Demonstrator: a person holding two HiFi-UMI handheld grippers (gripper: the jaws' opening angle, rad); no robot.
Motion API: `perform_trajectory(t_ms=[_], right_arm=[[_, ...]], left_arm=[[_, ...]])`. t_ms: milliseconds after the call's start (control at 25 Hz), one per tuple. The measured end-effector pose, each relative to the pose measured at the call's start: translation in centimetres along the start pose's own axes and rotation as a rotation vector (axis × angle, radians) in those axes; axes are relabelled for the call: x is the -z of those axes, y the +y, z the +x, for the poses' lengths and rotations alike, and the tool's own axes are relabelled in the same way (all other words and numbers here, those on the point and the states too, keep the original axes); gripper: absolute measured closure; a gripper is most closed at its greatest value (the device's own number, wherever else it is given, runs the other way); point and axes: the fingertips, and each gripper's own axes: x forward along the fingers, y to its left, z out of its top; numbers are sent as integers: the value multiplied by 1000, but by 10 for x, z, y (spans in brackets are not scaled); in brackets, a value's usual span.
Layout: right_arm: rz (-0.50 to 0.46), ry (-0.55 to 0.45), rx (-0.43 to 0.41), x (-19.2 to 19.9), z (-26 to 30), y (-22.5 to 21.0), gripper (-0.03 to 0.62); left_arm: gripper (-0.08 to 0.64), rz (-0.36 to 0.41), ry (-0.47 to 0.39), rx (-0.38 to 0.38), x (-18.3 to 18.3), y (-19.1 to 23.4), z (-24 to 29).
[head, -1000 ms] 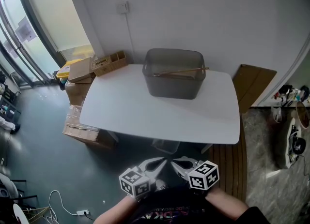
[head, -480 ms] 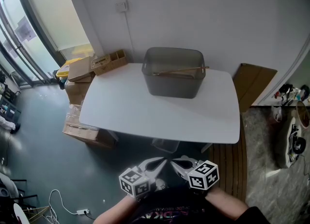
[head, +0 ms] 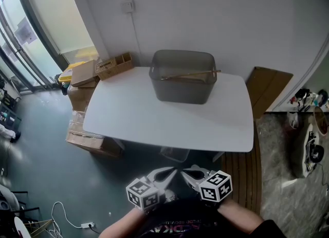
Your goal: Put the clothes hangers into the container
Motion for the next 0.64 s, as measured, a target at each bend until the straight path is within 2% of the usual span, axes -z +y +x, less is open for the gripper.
perform_trajectory(t_ms=[640], right_arm=[[-5, -2, -9, -1, 2, 5, 591]], left_arm=[[554, 4, 6, 1, 0, 0, -3]])
